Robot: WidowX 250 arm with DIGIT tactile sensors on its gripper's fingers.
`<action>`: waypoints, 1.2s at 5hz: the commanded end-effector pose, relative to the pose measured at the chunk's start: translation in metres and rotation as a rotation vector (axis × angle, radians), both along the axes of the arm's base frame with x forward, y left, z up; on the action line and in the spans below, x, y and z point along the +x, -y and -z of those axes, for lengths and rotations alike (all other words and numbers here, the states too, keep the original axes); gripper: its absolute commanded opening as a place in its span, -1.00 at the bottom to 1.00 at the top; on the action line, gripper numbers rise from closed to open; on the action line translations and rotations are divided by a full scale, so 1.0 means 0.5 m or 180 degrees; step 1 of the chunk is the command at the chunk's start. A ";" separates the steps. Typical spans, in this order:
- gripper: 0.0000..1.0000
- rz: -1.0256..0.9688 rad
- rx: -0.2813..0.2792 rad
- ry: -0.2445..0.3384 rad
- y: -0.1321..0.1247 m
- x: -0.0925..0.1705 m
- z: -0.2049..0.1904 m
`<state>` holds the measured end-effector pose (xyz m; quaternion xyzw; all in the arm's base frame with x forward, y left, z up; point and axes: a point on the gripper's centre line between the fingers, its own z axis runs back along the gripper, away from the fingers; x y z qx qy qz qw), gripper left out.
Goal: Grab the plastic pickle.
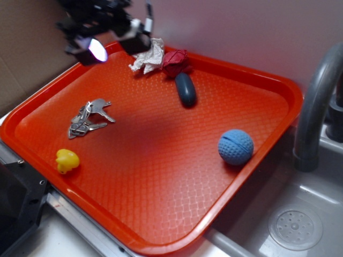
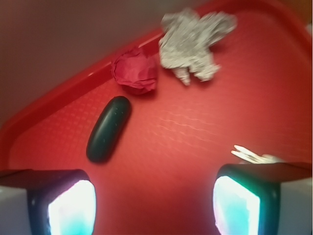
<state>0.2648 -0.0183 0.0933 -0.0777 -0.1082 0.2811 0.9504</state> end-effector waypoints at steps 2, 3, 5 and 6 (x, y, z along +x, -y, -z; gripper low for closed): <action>1.00 -0.0156 -0.0046 0.0001 -0.012 0.048 0.015; 1.00 -0.0156 -0.0046 0.0001 -0.012 0.048 0.015; 1.00 0.0363 0.0015 0.0022 0.079 0.117 0.066; 1.00 0.0363 0.0117 -0.0090 0.118 0.150 0.082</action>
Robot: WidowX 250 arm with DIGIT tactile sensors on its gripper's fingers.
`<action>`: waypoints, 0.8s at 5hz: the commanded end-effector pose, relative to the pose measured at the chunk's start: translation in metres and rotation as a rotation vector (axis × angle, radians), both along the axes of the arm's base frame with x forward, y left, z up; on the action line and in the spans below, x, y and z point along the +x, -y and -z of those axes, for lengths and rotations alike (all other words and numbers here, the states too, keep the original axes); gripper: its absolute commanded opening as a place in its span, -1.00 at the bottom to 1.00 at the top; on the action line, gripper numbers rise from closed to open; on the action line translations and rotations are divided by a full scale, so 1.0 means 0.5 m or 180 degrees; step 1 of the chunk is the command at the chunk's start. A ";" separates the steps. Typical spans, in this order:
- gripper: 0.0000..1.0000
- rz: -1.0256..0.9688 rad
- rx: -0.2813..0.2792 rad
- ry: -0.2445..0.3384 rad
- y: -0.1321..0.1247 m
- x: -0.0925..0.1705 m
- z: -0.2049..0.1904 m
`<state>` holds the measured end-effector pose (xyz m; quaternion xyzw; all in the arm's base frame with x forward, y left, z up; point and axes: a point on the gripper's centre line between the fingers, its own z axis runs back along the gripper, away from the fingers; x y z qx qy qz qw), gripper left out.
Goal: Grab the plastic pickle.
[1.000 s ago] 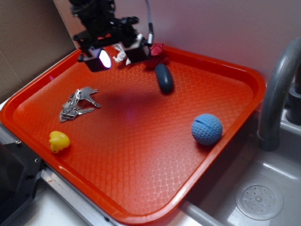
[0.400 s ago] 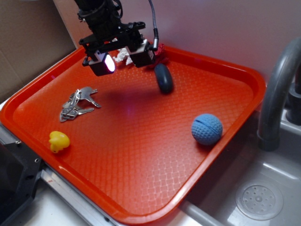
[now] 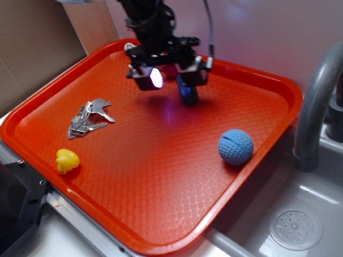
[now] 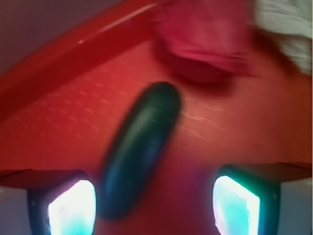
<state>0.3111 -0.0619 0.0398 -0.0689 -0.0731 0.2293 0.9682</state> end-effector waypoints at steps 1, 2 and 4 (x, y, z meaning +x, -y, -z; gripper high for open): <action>1.00 -0.0093 0.0248 -0.0130 0.037 0.076 0.006; -1.00 -0.0296 0.0177 -0.0366 0.018 0.071 0.010; -1.00 0.0334 0.0380 -0.0073 -0.007 -0.029 -0.085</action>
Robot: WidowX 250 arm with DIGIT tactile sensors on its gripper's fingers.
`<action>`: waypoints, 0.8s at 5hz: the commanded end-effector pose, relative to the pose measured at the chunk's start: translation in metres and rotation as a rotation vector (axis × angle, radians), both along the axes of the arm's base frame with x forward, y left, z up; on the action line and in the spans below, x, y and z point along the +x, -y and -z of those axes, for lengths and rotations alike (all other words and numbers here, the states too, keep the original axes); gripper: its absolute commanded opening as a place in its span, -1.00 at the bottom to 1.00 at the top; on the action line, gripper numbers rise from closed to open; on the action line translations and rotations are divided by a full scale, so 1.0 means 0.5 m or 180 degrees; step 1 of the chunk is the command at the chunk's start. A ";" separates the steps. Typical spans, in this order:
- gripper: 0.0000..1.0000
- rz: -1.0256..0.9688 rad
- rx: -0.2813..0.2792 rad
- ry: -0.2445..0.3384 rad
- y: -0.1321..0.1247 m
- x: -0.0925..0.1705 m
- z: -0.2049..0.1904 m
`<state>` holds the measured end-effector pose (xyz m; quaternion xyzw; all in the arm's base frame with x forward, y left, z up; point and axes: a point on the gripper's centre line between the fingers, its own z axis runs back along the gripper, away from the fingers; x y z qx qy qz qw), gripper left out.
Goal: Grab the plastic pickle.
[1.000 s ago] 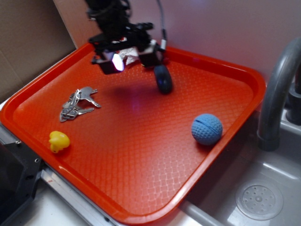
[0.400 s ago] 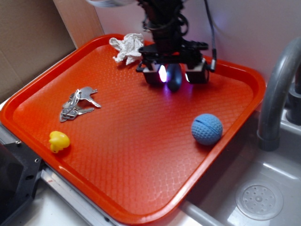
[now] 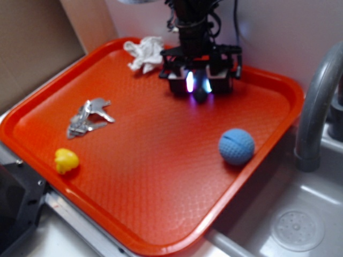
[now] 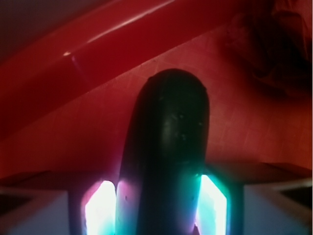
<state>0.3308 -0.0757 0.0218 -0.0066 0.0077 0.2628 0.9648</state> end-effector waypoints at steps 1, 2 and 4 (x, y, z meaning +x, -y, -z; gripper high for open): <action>-1.00 0.1336 0.0518 0.1149 -0.063 -0.185 -0.201; -1.00 0.1653 0.0693 0.1196 -0.098 -0.248 -0.257; -1.00 0.1741 0.0315 0.0800 -0.115 -0.230 -0.396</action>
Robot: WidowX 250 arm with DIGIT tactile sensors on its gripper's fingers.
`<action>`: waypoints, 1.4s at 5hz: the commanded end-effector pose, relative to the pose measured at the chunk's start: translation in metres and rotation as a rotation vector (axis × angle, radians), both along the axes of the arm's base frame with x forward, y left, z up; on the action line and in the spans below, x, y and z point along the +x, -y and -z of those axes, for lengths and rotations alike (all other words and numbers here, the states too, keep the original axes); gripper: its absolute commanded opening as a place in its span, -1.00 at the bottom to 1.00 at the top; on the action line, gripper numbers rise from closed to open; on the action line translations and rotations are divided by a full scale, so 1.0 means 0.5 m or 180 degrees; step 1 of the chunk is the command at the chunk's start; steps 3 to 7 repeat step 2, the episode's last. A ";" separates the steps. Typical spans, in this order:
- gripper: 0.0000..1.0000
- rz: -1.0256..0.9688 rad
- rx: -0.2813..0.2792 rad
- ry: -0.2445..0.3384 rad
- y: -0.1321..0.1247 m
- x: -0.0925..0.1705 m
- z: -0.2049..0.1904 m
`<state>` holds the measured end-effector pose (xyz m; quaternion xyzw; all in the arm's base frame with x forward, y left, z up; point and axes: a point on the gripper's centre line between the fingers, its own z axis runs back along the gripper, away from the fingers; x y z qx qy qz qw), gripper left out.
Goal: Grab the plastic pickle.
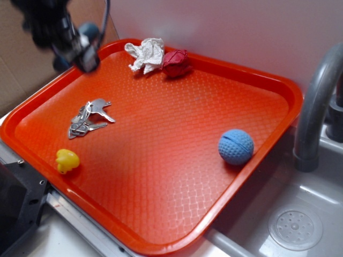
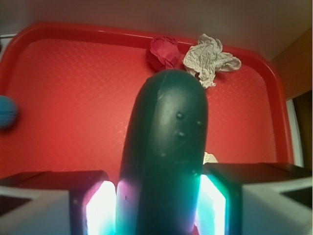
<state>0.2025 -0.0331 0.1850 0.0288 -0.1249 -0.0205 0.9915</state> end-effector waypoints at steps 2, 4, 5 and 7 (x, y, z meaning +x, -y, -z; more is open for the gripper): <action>-1.00 -0.0167 -0.0180 -0.0251 -0.034 0.037 -0.081; -1.00 -0.0167 -0.0180 -0.0251 -0.034 0.037 -0.081; -1.00 -0.0167 -0.0180 -0.0251 -0.034 0.037 -0.081; -1.00 -0.0167 -0.0180 -0.0251 -0.034 0.037 -0.081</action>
